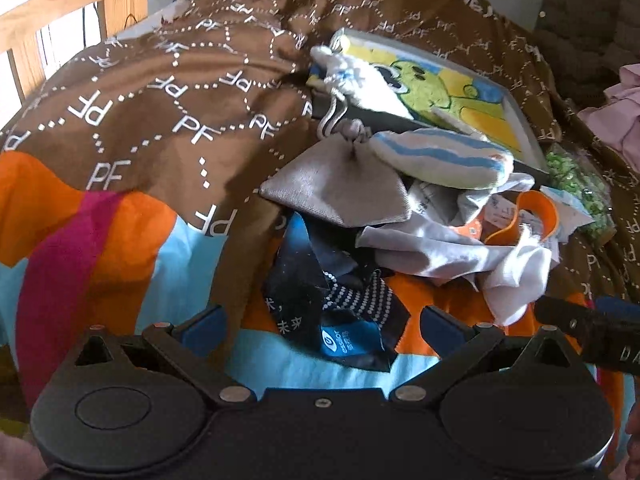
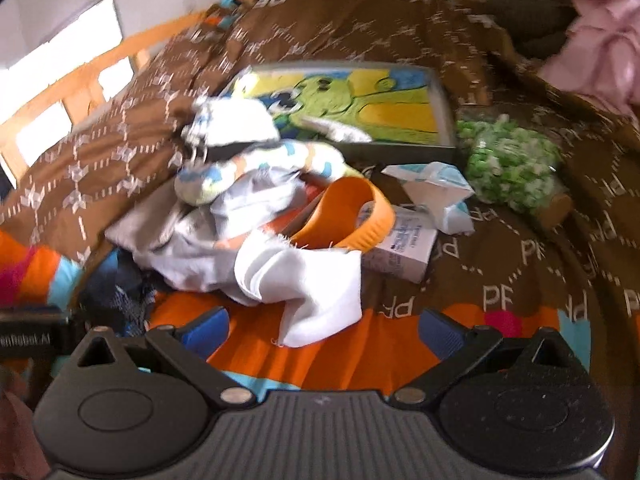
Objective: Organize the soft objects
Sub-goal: 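Grasp the dark striped sock with the left tool while the right tool grasps a white sock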
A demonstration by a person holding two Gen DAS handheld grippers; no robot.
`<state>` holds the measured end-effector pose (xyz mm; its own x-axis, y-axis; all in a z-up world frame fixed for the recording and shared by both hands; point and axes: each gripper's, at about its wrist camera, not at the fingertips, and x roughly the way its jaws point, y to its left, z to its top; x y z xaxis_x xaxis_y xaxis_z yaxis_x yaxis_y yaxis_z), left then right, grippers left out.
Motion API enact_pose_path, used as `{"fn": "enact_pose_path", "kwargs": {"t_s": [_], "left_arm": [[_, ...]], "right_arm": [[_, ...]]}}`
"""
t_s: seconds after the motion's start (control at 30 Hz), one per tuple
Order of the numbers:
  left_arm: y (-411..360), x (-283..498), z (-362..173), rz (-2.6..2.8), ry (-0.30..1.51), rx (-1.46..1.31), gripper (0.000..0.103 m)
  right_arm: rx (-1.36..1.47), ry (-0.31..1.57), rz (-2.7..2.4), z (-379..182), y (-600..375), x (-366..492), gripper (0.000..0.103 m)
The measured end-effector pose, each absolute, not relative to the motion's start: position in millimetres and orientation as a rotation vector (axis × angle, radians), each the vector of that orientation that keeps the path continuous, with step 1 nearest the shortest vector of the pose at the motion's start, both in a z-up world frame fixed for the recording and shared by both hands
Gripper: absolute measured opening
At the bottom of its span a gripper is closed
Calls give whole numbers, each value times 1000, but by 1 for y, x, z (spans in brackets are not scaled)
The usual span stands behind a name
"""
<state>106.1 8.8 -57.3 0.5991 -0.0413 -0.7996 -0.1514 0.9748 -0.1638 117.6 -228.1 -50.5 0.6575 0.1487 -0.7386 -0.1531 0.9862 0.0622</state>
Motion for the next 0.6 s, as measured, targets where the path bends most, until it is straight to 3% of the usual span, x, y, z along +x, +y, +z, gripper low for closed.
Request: {"fn": "enact_pose_path", "kwargs": {"t_s": [0.6], "left_arm": [[-3, 134, -80, 89, 979, -141, 99]], "right_arm": [[-108, 893, 195, -82, -219, 158, 103]]}}
